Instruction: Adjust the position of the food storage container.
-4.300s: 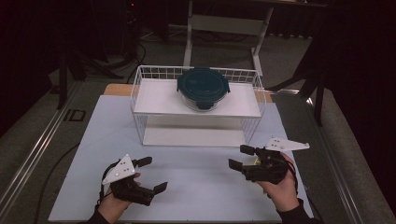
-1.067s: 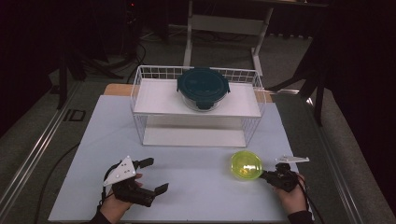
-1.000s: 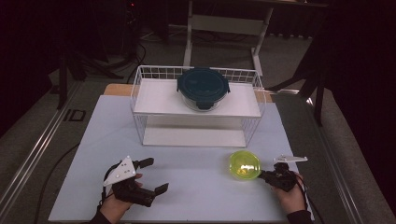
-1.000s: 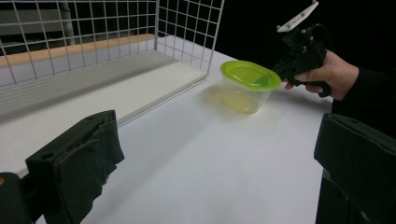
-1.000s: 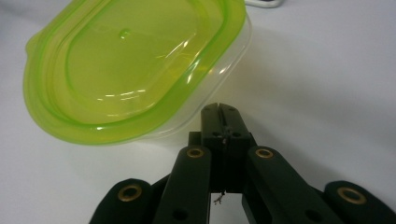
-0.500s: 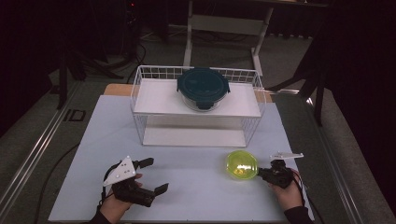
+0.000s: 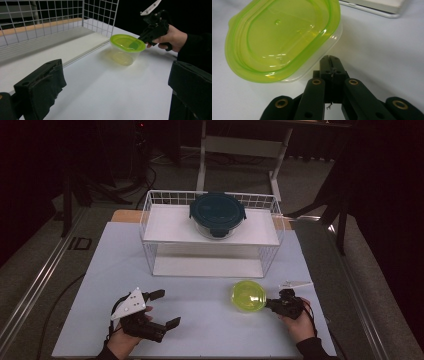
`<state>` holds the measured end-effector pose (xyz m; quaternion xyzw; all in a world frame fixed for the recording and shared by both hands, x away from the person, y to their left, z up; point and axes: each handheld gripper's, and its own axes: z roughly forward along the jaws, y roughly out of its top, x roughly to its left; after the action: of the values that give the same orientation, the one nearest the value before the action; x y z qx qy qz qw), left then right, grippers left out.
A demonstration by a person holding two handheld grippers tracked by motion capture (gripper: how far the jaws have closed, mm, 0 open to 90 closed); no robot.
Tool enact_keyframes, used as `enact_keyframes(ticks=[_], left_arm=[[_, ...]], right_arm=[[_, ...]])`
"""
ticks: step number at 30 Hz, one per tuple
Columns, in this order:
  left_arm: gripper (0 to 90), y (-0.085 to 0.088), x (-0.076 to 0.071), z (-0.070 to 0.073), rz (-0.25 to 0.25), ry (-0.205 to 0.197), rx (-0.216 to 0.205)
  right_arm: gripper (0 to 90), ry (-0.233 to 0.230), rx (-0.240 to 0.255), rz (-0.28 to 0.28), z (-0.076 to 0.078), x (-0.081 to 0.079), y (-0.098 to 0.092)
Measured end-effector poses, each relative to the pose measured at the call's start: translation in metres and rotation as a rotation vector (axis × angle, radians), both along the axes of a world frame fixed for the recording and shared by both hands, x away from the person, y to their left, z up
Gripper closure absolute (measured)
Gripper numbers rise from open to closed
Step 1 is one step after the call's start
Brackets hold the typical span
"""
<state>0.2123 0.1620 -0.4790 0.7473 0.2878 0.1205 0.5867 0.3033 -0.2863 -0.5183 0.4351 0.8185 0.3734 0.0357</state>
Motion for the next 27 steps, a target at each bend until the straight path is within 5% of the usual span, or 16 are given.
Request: enact_keyframes(ticks=[17, 27], left_arm=[[0.3, 0.001, -0.001, 0.001, 0.0, -0.01, -0.004], [0.3, 0.0, -0.001, 0.001, -0.003, -0.01, -0.002]], right_arm=[[90.0, 0.014, -0.039, 0.118, -0.002, 0.01, 0.059], [90.0, 0.011, -0.025, 0.105, 0.0, 0.019, 0.066]])
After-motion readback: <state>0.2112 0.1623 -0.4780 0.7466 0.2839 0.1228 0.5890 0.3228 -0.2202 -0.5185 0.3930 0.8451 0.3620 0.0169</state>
